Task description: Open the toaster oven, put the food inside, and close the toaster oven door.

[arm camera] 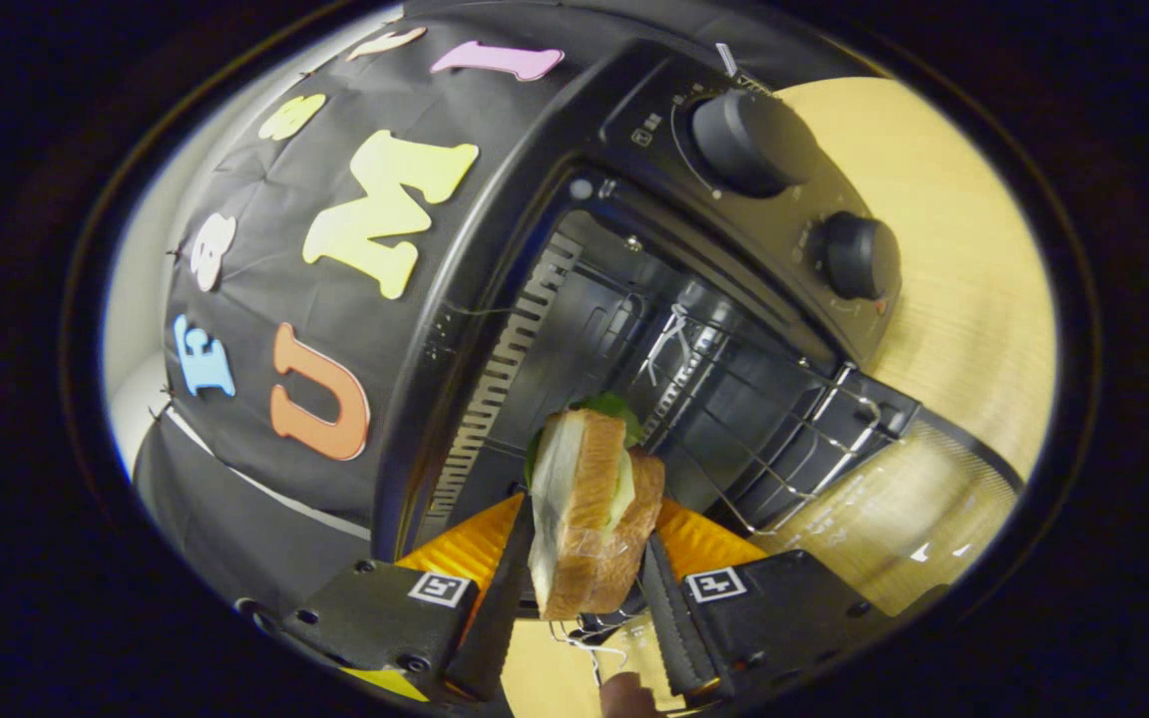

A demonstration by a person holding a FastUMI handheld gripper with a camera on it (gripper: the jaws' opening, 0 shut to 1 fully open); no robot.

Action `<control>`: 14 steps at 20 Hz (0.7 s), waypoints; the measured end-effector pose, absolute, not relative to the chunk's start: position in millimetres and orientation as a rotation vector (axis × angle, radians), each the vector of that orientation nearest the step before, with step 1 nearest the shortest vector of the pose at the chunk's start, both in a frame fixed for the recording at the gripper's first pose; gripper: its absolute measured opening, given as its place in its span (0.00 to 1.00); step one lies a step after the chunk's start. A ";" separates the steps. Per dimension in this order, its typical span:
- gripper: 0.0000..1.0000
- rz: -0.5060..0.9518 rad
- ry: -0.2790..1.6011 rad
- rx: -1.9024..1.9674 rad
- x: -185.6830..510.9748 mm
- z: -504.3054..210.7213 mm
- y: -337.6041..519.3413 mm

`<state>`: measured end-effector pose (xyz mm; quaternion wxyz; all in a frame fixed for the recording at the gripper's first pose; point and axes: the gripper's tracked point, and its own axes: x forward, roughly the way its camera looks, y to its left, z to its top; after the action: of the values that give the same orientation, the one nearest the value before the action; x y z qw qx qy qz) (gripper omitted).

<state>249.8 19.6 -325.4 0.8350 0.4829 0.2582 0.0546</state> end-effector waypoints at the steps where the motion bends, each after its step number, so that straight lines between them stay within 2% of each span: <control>1: 0.65 0.105 0.575 0.979 244.0 -326.4 18.8; 4: 0.66 0.072 0.606 0.875 232.2 -320.1 10.7; 7: 1.00 0.037 0.647 0.770 214.8 -318.0 1.8; 10: 1.00 0.049 0.709 0.786 195.7 -316.1 2.6; 14: 1.00 0.105 0.692 0.748 171.3 -304.3 -3.3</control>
<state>171.3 -3.3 -304.3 0.8718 0.3577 0.3309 0.0501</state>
